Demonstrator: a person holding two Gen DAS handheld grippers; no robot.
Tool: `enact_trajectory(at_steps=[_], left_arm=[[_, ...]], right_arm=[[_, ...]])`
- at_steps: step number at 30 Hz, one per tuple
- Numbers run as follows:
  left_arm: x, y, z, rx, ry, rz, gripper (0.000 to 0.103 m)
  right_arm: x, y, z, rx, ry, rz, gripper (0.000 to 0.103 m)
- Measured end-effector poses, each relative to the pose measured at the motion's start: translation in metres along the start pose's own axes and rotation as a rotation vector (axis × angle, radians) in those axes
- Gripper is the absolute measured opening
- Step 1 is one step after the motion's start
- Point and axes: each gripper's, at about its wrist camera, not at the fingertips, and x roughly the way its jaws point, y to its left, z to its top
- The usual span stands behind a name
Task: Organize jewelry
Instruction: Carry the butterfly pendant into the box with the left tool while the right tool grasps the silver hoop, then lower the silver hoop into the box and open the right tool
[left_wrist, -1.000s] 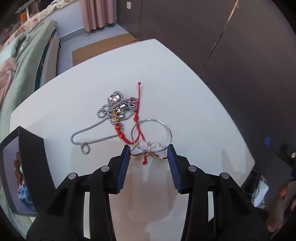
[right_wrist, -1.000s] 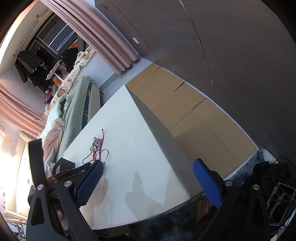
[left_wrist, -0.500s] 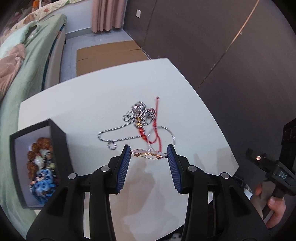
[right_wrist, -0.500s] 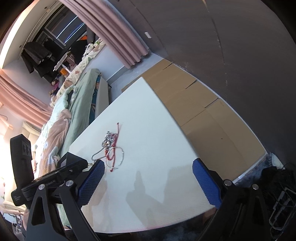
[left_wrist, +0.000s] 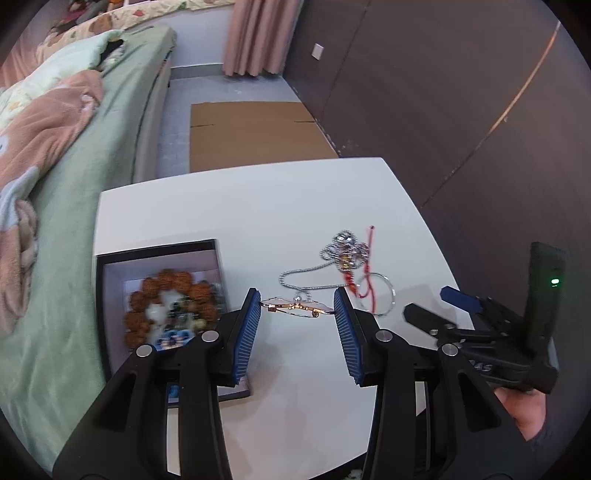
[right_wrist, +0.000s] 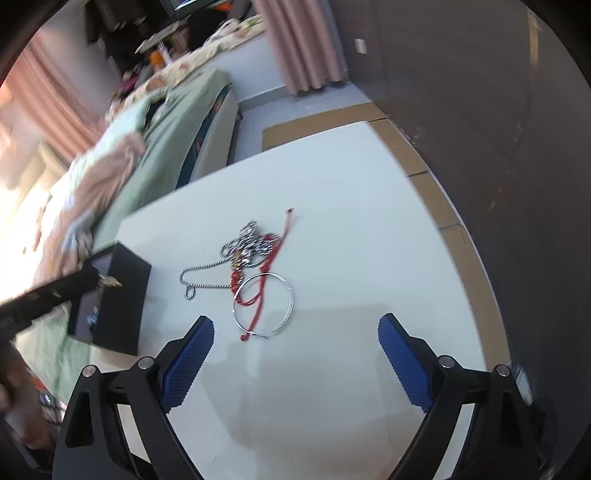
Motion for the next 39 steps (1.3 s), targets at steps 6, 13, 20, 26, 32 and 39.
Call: enact_trajectory(at_steps=[6, 13, 20, 26, 32, 39], left_arm=[[-0.015, 0.022, -0.002, -0.021, -0.023, 0.018, 0.042], [-0.02, 0.036, -0.006, -0.012, -0.025, 0.039, 0.042], [-0.022, 0.046, -0.009, -0.021, -0.026, 0.06, 0.042], [-0.022, 0.047, -0.007, -0.027, -0.029, 0.06, 0.042], [-0.036, 0.051, 0.002, -0.037, -0.059, 0.076, 0.065], [-0.065, 0.074, -0.001, -0.078, -0.112, 0.098, 0.077]], right_arm=[[0.017, 0.024, 0.002, -0.106, 0.027, -0.053, 0.09], [0.035, 0.032, -0.002, -0.156, 0.068, -0.14, 0.076], [0.029, 0.025, -0.003, -0.144, 0.035, -0.158, 0.046], [0.008, 0.02, -0.003, -0.082, -0.013, -0.089, 0.045], [-0.011, 0.032, 0.002, -0.084, -0.051, -0.017, 0.045], [-0.027, 0.071, 0.013, -0.127, -0.081, 0.089, 0.045]])
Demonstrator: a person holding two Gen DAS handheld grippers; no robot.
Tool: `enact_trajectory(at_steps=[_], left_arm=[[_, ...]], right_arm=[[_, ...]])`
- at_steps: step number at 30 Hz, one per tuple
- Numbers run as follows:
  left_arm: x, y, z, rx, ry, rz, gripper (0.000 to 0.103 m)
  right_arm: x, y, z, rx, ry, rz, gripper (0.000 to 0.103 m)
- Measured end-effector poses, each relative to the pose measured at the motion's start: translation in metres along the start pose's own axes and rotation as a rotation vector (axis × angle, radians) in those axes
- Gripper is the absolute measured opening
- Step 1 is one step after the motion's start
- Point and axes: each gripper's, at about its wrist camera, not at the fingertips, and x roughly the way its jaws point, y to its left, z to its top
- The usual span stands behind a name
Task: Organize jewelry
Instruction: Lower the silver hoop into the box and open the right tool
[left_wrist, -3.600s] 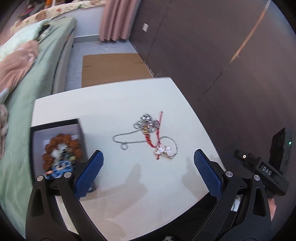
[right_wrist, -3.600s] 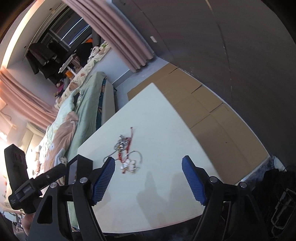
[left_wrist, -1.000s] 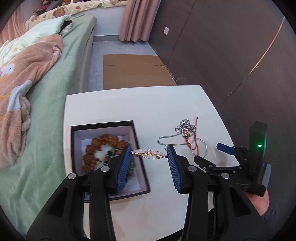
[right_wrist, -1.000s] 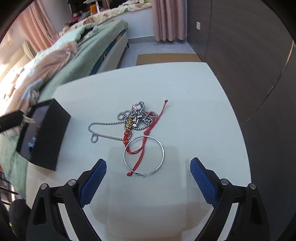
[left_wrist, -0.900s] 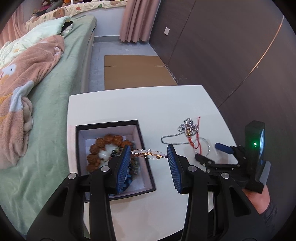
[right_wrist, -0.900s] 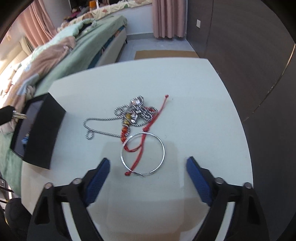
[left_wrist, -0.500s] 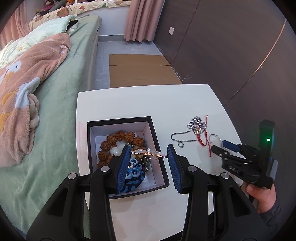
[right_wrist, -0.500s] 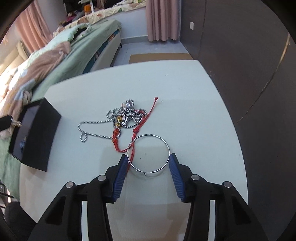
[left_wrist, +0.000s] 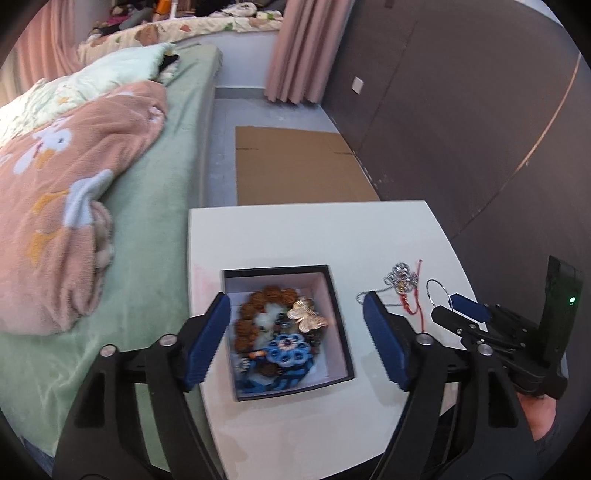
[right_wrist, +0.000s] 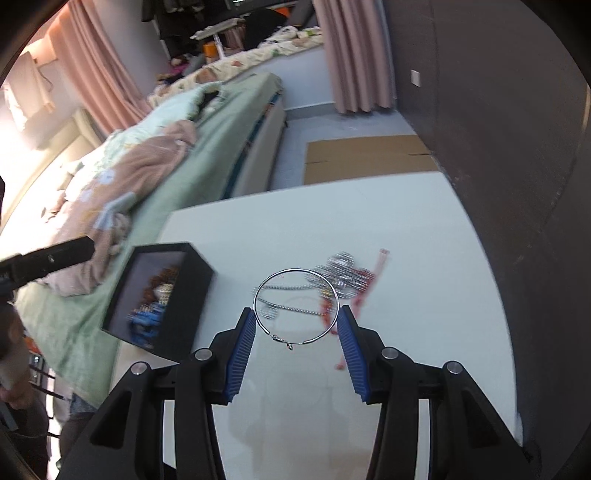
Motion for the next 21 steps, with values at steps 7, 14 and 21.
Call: enact_trajectory(at_steps=[7, 14, 21], left_arm=[[-0.028, 0.043, -0.011, -0.081, -0.037, 0.036, 0.093], [-0.055, 0.084, -0.025, -0.14, -0.063, 0.065, 0.097], [-0.087, 0.113, -0.037, -0.164, -0.09, 0.102, 0.097]], right_arm=[[0.002, 0.058, 0.022, -0.074, 0.008, 0.099, 0.045], [0.009, 0.12, 0.035, -0.162, 0.021, 0.14, 0.046], [0.015, 0.145, 0.04, -0.189, 0.019, 0.191, 0.096]])
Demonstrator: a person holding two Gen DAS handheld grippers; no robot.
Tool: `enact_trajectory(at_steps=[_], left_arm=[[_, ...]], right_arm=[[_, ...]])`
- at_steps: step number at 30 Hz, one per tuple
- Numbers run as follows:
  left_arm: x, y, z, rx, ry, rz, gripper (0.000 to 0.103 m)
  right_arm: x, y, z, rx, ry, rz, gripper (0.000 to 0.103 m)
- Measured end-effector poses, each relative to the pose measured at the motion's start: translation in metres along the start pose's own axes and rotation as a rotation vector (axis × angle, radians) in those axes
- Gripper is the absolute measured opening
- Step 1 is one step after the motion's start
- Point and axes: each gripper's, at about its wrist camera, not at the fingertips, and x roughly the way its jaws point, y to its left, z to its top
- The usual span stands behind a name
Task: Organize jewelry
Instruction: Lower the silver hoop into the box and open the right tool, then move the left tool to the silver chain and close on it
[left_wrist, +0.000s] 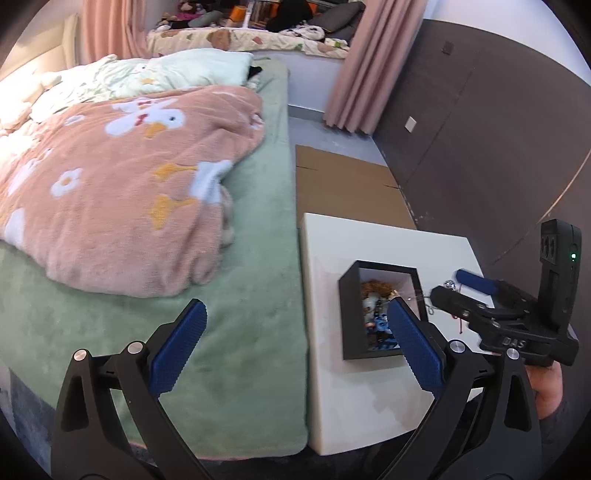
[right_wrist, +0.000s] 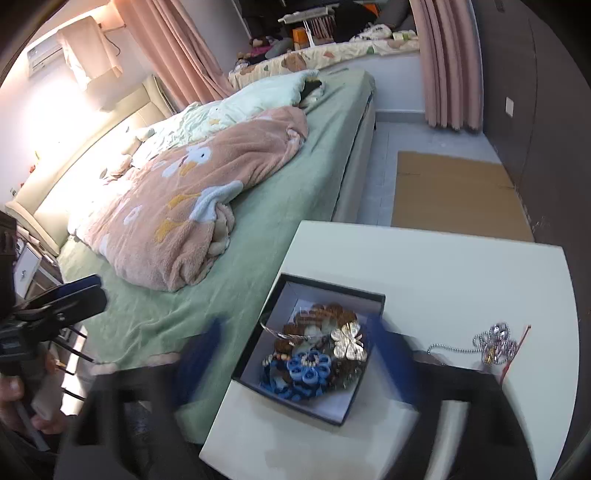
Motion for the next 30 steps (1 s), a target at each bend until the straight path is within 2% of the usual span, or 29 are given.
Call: enact_trajectory(at_steps=[6, 11, 19, 30], left_arm=[[-0.022, 0.017, -0.003, -0.02, -0.033, 0.017, 0.097], [-0.026, 0.005, -0.002, -0.015, -0.052, -0.006, 0.097], [-0.004, -0.062, 0.003, 0.044, -0.038, -0.099, 0.097], [0.033, -0.159, 0.001, 0.161, 0.024, -0.183, 0.097]], right_arm=[[-0.012, -0.006, 0.005, 0.03, -0.025, -0.003, 0.095], [-0.052, -0.027, 0.007, 0.068, -0.076, -0.029, 0.095], [-0.103, -0.07, -0.012, 0.124, -0.108, -0.094, 0.095], [-0.143, -0.145, -0.059, 0.29, -0.144, -0.152, 0.084]])
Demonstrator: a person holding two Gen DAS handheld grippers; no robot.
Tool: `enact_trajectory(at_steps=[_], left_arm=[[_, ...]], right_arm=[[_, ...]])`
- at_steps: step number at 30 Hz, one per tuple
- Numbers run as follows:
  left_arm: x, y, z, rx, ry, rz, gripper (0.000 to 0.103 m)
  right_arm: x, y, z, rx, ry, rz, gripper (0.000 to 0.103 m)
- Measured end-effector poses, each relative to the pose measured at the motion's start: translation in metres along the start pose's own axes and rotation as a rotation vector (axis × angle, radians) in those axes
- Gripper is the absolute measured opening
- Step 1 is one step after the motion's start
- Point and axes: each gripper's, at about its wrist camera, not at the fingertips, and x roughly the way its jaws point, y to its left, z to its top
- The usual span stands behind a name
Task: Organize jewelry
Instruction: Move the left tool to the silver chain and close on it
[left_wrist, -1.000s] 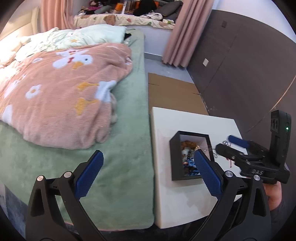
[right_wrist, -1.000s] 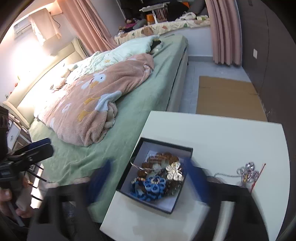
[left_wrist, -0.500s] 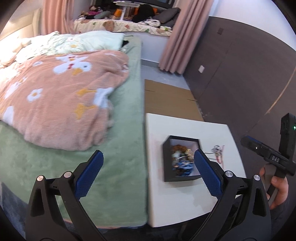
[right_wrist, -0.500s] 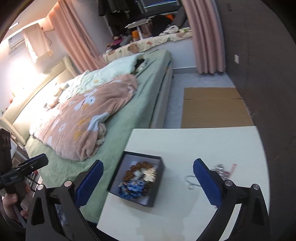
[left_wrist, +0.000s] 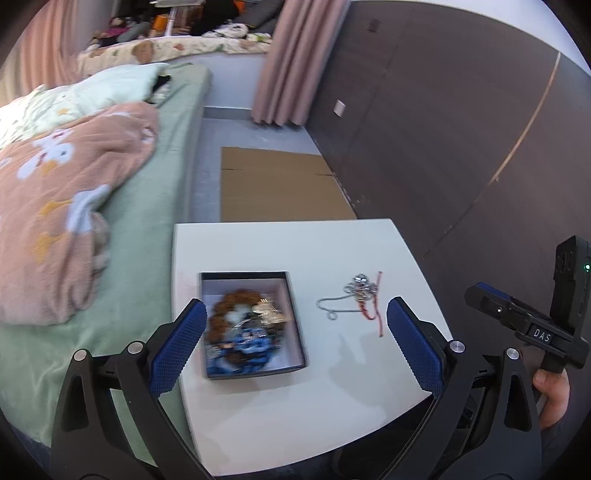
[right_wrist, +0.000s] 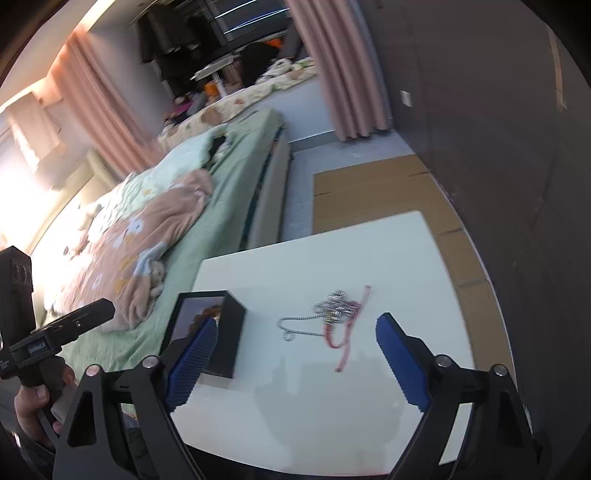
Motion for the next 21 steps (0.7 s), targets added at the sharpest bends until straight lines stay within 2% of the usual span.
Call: enact_trajectory(at_steps=[9, 14, 21], left_arm=[[0.05, -0.054, 0.009, 0.064, 0.063, -0.029, 0.093], [0.081, -0.074, 0.015, 0.095, 0.106, -0.036, 0.087], [0.133, -0.091, 0.021, 0.074, 0.173, -0.043, 0.076]], right_arm=[[-0.005, -0.063, -0.014, 0.134, -0.014, -0.046, 0.082], [0.0, -0.09, -0.02, 0.182, -0.003, -0.055, 0.081], [0.011, -0.114, -0.012, 0.206, 0.014, -0.061, 0.081]])
